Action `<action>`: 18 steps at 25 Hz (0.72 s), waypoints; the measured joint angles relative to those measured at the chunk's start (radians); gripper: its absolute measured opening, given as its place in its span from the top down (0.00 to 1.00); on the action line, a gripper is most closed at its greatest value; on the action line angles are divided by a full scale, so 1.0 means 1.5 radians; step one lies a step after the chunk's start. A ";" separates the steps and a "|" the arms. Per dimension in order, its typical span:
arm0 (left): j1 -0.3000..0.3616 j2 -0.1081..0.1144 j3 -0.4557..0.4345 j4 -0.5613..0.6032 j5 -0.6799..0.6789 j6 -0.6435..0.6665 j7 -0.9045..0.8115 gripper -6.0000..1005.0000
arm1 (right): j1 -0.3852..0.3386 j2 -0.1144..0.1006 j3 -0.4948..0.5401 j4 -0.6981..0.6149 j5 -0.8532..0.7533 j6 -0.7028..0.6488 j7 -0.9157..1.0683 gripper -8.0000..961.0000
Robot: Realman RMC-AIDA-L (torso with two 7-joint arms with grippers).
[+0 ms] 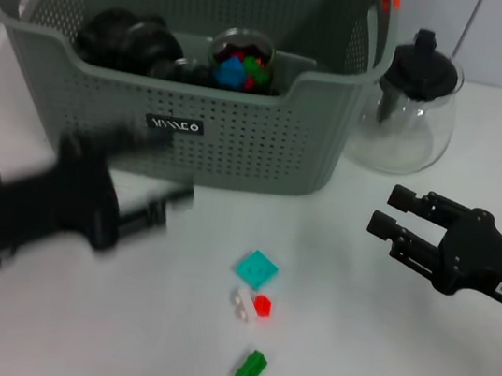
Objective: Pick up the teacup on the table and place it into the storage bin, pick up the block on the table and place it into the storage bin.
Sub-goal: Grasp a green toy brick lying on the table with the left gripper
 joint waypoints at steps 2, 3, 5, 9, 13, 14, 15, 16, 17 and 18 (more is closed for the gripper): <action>0.011 -0.006 -0.002 -0.040 0.044 -0.015 0.073 0.42 | 0.001 0.001 -0.001 0.000 0.000 0.001 0.003 0.42; 0.014 -0.008 -0.002 -0.060 0.059 -0.022 0.103 0.42 | 0.001 0.001 -0.001 0.000 0.000 0.002 0.006 0.42; 0.014 -0.010 0.001 -0.107 0.091 -0.038 0.166 0.42 | 0.001 0.000 -0.002 0.000 0.000 0.003 0.010 0.42; 0.008 -0.012 0.008 -0.153 0.139 -0.060 0.223 0.42 | 0.000 -0.002 -0.002 0.000 -0.001 0.002 0.011 0.42; -0.008 -0.013 0.038 -0.189 0.163 -0.098 0.245 0.42 | 0.000 -0.002 -0.002 0.000 -0.001 0.003 0.011 0.42; -0.015 -0.013 0.051 -0.203 0.165 -0.115 0.253 0.42 | -0.001 -0.002 -0.002 0.000 -0.001 0.003 0.011 0.42; -0.021 -0.013 0.059 -0.213 0.165 -0.126 0.258 0.42 | -0.001 -0.002 -0.002 0.000 -0.001 0.003 0.011 0.42; -0.027 -0.014 0.066 -0.223 0.166 -0.137 0.266 0.42 | -0.001 -0.002 -0.002 0.000 -0.001 0.003 0.011 0.42; -0.034 -0.014 0.071 -0.234 0.166 -0.149 0.273 0.42 | -0.001 -0.002 -0.002 0.000 -0.001 0.003 0.011 0.42; -0.041 -0.014 0.074 -0.247 0.166 -0.160 0.281 0.42 | -0.001 -0.002 -0.002 0.000 -0.001 0.003 0.011 0.42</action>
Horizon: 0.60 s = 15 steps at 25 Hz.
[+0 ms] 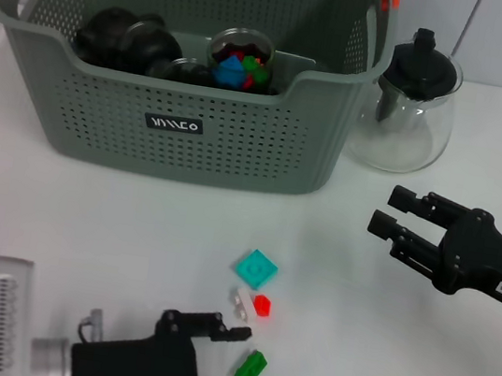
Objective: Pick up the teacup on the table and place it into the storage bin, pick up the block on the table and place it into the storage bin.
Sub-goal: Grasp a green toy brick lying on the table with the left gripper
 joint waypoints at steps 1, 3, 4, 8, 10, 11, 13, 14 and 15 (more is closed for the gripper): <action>-0.007 0.000 0.001 -0.012 0.000 -0.010 0.009 0.42 | 0.000 0.000 0.000 0.000 0.000 0.000 0.000 0.42; -0.017 -0.001 0.001 -0.032 0.000 -0.028 0.026 0.42 | -0.001 -0.001 0.000 0.000 0.000 0.000 0.000 0.42; -0.020 -0.001 0.002 -0.038 0.000 -0.035 0.033 0.42 | -0.001 -0.001 0.000 0.000 0.000 0.000 0.000 0.42; -0.027 -0.001 0.001 -0.056 -0.005 -0.061 0.059 0.42 | -0.001 -0.001 0.001 0.000 0.000 0.000 0.000 0.42; -0.027 -0.002 -0.003 -0.059 -0.007 -0.069 0.069 0.42 | -0.001 -0.001 0.002 0.000 0.000 0.000 0.000 0.42; -0.027 -0.002 -0.005 -0.060 -0.008 -0.072 0.071 0.42 | -0.001 -0.001 0.002 0.000 0.000 0.000 0.000 0.42; -0.026 -0.002 -0.008 -0.059 -0.012 -0.081 0.075 0.42 | -0.001 -0.001 0.003 0.000 0.000 0.000 0.000 0.42; -0.025 -0.002 -0.008 -0.058 -0.014 -0.086 0.076 0.42 | -0.001 -0.001 0.003 0.000 0.000 0.000 0.000 0.42; -0.025 -0.002 -0.008 -0.058 -0.017 -0.091 0.076 0.42 | -0.001 -0.001 0.004 0.000 0.000 0.000 0.000 0.42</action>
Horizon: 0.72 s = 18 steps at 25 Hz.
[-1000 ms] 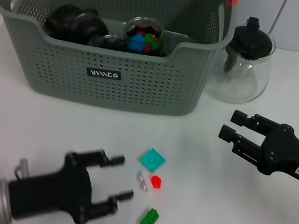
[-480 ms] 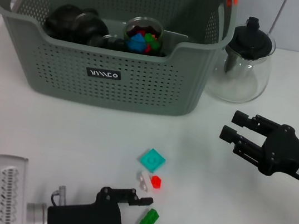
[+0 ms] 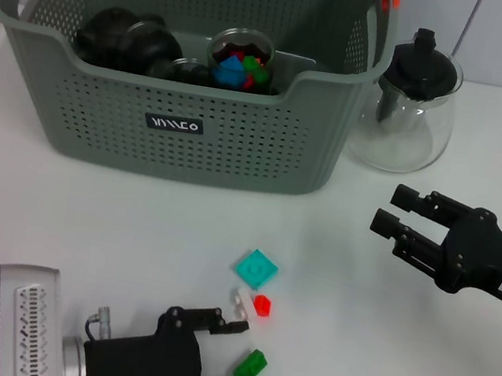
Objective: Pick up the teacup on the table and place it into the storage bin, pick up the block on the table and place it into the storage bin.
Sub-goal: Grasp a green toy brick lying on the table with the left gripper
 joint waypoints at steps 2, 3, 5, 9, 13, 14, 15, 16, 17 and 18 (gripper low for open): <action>0.002 0.001 -0.001 0.002 -0.007 -0.007 0.000 0.42 | 0.000 0.000 0.001 0.000 0.000 0.000 0.000 0.42; 0.002 0.002 -0.002 0.004 -0.009 -0.008 0.000 0.42 | 0.000 0.000 0.001 0.000 0.000 0.000 0.000 0.42; 0.007 0.003 -0.009 0.014 -0.011 -0.009 0.000 0.42 | 0.000 -0.001 0.001 0.000 0.000 0.000 0.000 0.42; 0.029 0.005 -0.042 0.053 -0.011 -0.005 -0.002 0.42 | -0.001 -0.001 0.002 0.000 0.000 0.000 0.000 0.42; 0.052 0.005 -0.083 0.096 -0.012 0.015 -0.003 0.42 | -0.001 -0.002 0.002 0.000 0.000 0.001 0.000 0.42; 0.055 0.005 -0.089 0.098 -0.011 0.022 -0.003 0.42 | -0.001 -0.002 0.002 0.000 0.000 0.001 0.000 0.42; 0.055 0.005 -0.089 0.098 -0.011 0.022 -0.003 0.42 | -0.001 -0.002 0.002 0.000 0.000 0.001 0.000 0.42; 0.055 0.005 -0.089 0.096 -0.010 0.028 -0.003 0.42 | 0.000 -0.002 0.002 0.000 0.000 0.001 0.000 0.42; 0.054 0.004 -0.088 0.091 -0.008 0.032 -0.004 0.42 | 0.001 -0.002 0.002 0.000 0.000 0.001 0.001 0.42; 0.052 0.002 -0.086 0.083 -0.006 0.035 -0.003 0.42 | 0.001 -0.002 0.001 0.000 0.000 0.001 0.002 0.42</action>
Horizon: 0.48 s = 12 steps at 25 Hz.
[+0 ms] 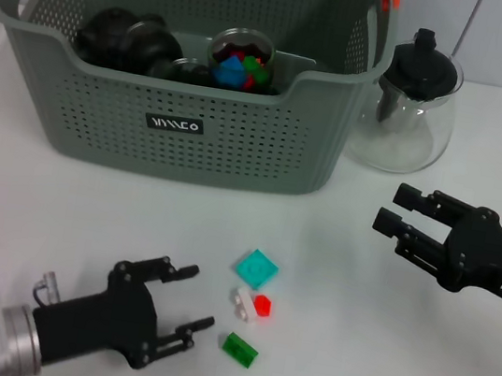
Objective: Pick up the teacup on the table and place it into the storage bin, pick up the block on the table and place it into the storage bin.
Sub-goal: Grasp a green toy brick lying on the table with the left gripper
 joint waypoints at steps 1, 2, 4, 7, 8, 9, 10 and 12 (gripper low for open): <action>-0.001 -0.001 0.003 -0.009 0.001 0.004 0.001 0.42 | 0.000 0.000 0.000 0.000 0.000 0.000 0.002 0.42; -0.003 -0.001 0.006 -0.021 0.001 0.009 0.004 0.42 | 0.000 0.000 0.000 0.000 0.000 0.000 0.003 0.42; -0.004 -0.002 0.013 -0.038 0.001 0.018 0.012 0.42 | 0.001 0.000 0.000 0.000 0.000 0.000 0.004 0.42; -0.006 -0.002 0.016 -0.057 -0.002 0.024 0.030 0.42 | 0.001 0.000 0.000 -0.001 0.000 0.000 0.004 0.42; -0.007 -0.002 0.016 -0.064 -0.002 0.021 0.035 0.42 | 0.002 0.000 0.000 -0.002 0.000 0.000 0.004 0.42; -0.008 -0.002 0.016 -0.068 -0.002 0.016 0.037 0.42 | 0.002 0.000 0.000 -0.002 0.000 0.000 0.004 0.42; -0.010 -0.002 0.016 -0.072 -0.002 0.009 0.038 0.42 | 0.003 0.000 -0.001 -0.001 0.000 0.000 0.004 0.42; -0.012 -0.002 0.016 -0.076 -0.002 -0.002 0.039 0.42 | 0.003 0.000 -0.001 -0.001 0.000 0.000 0.004 0.42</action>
